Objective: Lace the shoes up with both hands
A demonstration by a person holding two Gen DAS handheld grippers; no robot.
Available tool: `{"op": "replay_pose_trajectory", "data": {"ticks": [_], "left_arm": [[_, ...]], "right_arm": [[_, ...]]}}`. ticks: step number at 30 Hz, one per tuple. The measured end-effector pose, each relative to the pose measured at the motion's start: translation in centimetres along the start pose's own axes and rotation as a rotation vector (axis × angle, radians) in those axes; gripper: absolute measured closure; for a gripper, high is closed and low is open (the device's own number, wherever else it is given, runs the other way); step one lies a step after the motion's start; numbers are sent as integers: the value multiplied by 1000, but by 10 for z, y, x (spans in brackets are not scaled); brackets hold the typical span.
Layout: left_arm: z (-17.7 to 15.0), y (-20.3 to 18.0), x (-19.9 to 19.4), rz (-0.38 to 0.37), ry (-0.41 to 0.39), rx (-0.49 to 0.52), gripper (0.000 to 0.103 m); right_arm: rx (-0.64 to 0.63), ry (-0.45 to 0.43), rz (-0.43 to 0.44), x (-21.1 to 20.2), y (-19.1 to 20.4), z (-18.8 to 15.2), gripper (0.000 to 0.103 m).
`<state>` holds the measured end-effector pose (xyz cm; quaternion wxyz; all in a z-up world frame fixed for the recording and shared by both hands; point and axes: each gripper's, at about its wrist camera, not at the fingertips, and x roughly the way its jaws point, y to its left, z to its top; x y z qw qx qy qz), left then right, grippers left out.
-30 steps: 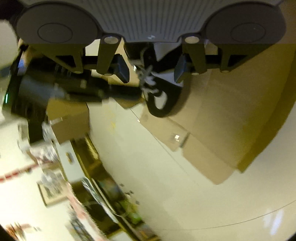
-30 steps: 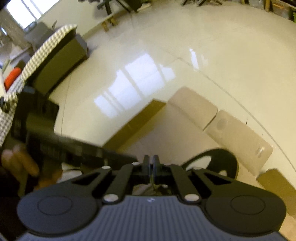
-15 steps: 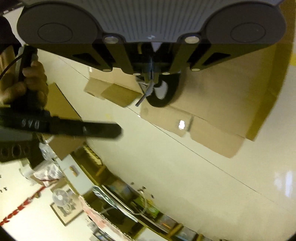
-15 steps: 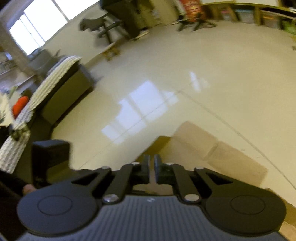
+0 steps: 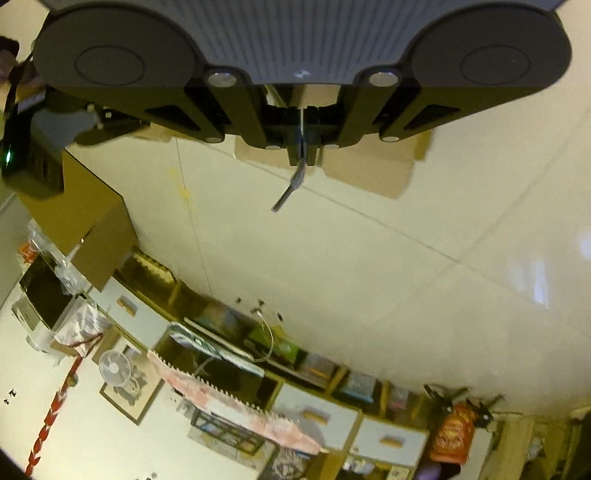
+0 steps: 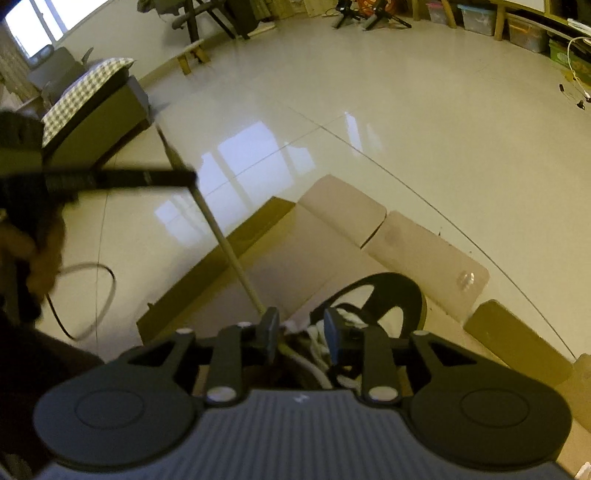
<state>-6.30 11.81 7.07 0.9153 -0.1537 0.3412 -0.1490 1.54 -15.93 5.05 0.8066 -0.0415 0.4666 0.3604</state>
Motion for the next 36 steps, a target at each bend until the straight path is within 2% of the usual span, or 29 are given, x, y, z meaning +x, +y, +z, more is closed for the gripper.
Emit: {"op": "replay_pose_trajectory", "data": {"ticks": [4,8,15,17,21,25,28,31,35,36], "left_arm": [[21,3,-23,42,-80,-4,103],[32,1,-34,52,-120,-3,103],[40,-7,-51,93,-156,41,103],[39,-3,-52,116,-151,33,103],[39,4,-63,159,-136,6,103],[38,5,-73,202,-129,18,103],[36,6,-78,233,-105,14,103],[30,11,-80,273,-57,15,103],[15,27,-82,342,26,-6,103],[11,31,-82,358,47,-12,103]], "right_arm": [[-53,2,-28,-4,6,-6,66],[-81,8,-64,-5,5,-11,61],[-47,-4,-132,-13,-11,-17,58],[-52,2,-152,-17,-13,-21,57],[-52,20,-125,-23,-11,-30,41],[-54,74,-81,-15,0,-48,41],[-57,108,-90,-1,6,-59,41],[-73,144,-116,12,11,-69,41],[-85,146,-166,16,8,-73,41],[-68,145,-157,16,5,-73,41]]}}
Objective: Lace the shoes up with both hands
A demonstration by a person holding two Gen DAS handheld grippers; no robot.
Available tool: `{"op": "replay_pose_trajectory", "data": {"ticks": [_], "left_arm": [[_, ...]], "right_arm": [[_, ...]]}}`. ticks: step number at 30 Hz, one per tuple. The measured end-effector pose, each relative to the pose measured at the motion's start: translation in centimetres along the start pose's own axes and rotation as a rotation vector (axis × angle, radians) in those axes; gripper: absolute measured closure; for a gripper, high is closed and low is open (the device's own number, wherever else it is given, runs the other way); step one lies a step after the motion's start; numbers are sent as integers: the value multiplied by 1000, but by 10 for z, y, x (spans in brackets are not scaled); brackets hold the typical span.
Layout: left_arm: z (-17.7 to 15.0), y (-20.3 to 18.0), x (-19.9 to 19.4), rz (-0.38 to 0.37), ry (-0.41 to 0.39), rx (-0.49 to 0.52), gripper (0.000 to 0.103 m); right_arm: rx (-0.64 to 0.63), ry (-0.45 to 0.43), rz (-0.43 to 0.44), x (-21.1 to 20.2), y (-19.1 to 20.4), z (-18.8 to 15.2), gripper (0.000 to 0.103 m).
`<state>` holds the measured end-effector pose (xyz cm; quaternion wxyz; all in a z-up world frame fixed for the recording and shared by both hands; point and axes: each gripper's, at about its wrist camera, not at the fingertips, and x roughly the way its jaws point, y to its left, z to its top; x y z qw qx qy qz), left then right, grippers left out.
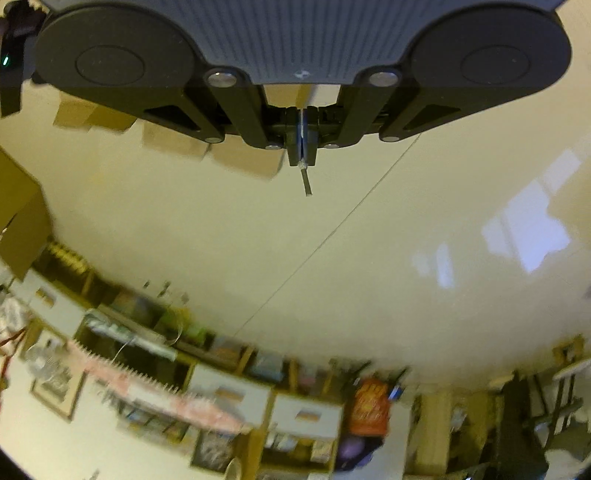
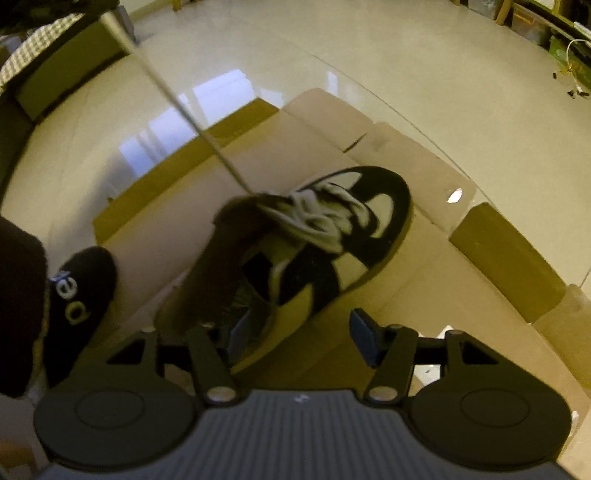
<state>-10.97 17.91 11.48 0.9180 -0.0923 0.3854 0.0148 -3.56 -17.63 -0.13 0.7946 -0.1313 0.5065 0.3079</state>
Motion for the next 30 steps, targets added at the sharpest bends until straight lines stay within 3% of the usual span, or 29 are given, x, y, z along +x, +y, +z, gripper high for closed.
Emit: {"op": "replay_pose_trajectory", "data": {"ticks": [5,9,10,11,12,18,21,23,25,28,30], "left_arm": [[-8,10,8,69,49,7,103],[-6,6,12,61,37,26,103],[-6,4,13,60,31,34,103],[-6,2,14,58,24,39,103],[-5,1,16,54,19,43,103],[-7,-3,32,25,53,27,103],[-11,-6,44,-17,95,20,103],[-15,-9,52,-44,121,19,103],[-18,-13,60,-66,154,24,103],[-25,-16,70,-100,242,46,103],[-32,-15,75,-116,322,71,103]], "right_arm": [[58,2,5,12,-3,2,40],[166,20,-15,28,-9,-2,44],[211,7,0,28,-11,-5,50],[259,-7,17,27,-13,-8,64],[307,-21,34,26,-15,-11,71],[444,-156,-107,9,-11,-28,97],[494,-241,-220,-2,-22,-33,96],[595,-277,-274,-8,-32,-37,95],[614,-285,-297,-9,-29,-39,95],[599,-225,-302,-7,-20,-44,92],[547,-214,-292,-9,-13,-44,86]]}}
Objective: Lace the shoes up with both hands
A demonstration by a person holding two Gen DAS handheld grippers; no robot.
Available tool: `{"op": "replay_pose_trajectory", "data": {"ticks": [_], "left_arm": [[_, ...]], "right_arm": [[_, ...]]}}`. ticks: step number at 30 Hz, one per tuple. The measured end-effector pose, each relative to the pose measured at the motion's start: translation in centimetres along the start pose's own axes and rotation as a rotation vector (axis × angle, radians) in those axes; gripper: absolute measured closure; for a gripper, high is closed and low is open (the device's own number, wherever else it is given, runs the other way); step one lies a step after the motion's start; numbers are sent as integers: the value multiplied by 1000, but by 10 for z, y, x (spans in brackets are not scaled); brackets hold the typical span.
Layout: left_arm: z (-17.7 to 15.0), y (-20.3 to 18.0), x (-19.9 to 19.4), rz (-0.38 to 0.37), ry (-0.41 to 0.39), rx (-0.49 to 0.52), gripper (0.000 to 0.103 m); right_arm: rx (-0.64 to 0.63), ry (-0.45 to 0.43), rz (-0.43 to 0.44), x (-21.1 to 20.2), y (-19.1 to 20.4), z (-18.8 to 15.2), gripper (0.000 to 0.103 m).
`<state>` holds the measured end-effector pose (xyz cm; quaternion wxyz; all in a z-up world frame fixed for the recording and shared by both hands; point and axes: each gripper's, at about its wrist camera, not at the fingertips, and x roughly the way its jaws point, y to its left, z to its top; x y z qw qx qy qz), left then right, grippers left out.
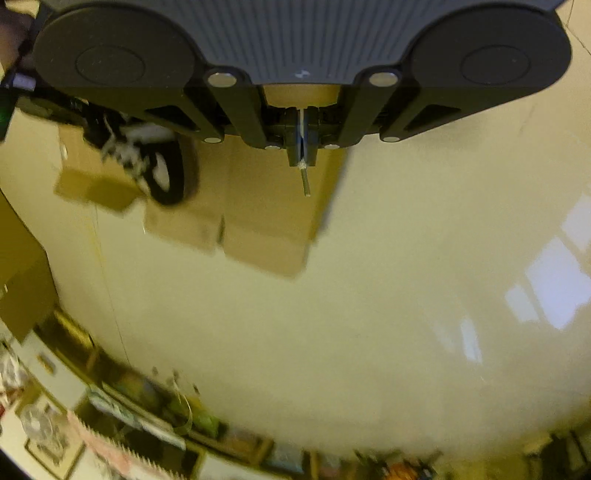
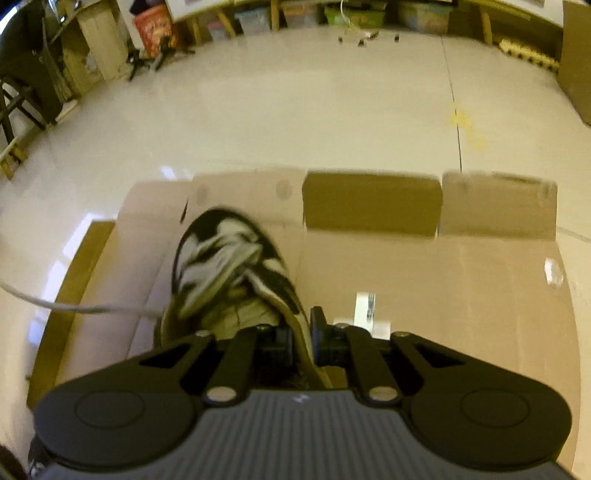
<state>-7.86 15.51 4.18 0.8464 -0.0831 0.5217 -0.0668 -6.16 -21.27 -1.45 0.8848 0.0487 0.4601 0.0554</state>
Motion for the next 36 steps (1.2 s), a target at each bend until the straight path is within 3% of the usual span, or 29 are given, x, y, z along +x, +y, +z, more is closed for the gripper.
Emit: {"op": "replay_pose_trajectory", "data": {"ticks": [3,7,8,9,11,18,21,24,28,31,34,36], "left_arm": [[-11,2,10,-10,115,32,102],[-20,3,17,-11,171,22,95],[-20,3,19,-19,178,12,85],[-19,2,21,-31,184,3,65],[-16,-3,22,-52,171,8,54],[-2,-20,30,-110,136,45,54],[1,-26,40,-109,150,43,53],[-4,-24,46,-63,199,36,53],[-10,-11,48,-74,222,-29,53],[-8,-14,47,-104,201,-34,45],[-4,-18,46,-124,165,-27,39],[0,-20,46,-145,138,-40,29]], "right_arm": [[-78,8,35,-9,3,4,79],[-88,48,72,-12,8,5,78],[-88,55,74,-12,10,5,78],[-93,67,80,-12,11,5,77],[-92,93,94,-10,13,6,77],[-56,213,193,-9,16,17,62],[-87,182,196,-18,16,24,62],[-194,97,192,-33,28,36,56],[-379,27,215,-31,54,52,56],[-511,12,198,-17,73,55,56],[-661,39,171,-2,91,51,56],[-735,75,171,3,100,47,56]]}}
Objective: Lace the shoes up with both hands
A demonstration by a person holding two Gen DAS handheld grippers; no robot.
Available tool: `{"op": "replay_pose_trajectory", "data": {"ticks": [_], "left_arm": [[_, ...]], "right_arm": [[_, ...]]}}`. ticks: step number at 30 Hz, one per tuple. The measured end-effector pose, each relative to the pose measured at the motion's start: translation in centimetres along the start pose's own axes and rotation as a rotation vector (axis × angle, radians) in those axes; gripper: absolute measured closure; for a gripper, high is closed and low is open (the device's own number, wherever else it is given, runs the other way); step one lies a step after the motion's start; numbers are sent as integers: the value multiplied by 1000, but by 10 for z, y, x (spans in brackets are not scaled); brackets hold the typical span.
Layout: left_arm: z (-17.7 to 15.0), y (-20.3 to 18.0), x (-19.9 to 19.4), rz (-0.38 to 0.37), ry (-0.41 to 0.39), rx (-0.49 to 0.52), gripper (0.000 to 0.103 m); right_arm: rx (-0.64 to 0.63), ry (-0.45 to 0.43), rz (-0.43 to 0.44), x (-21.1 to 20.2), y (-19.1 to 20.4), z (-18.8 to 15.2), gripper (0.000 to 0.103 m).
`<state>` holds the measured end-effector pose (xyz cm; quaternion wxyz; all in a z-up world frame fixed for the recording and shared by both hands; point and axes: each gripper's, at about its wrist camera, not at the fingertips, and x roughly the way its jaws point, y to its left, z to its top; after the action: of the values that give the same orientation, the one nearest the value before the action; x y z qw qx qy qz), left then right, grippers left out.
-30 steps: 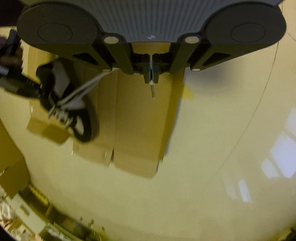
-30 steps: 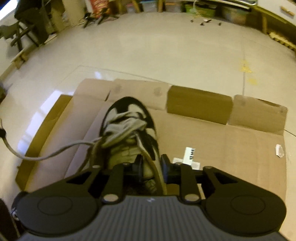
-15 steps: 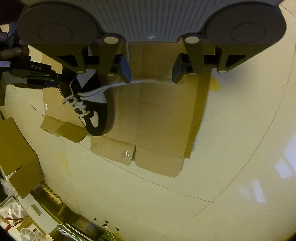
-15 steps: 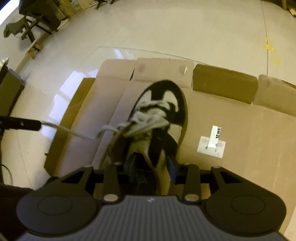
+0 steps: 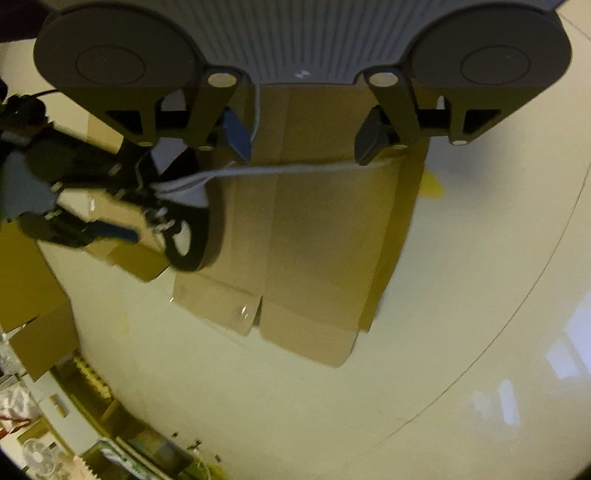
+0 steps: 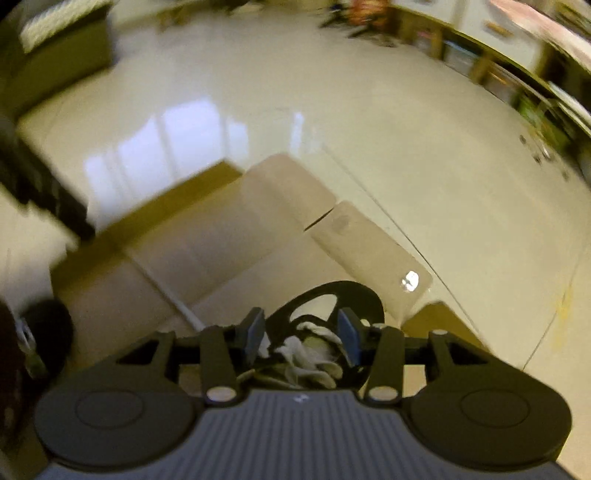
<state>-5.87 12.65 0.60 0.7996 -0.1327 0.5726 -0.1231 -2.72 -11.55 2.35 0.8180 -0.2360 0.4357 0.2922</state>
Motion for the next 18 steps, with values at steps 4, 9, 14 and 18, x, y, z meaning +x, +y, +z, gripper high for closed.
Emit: {"op": "replay_pose_trajectory", "data": {"ticks": [4,9,14,18], "left_arm": [[5,0,-1,-42,-26,-31,25],[8,0,5,-88,-30,-79,25],[11,0,6,-114,-35,-99,25],[15,10,4,-155,-63,-165,25]], "right_arm": [[-169,64,23,9,20,4,56],[-415,148,17,26,42,7,60],[-670,154,-32,52,75,1,101],[-588,68,-86,52,65,11,102]]}}
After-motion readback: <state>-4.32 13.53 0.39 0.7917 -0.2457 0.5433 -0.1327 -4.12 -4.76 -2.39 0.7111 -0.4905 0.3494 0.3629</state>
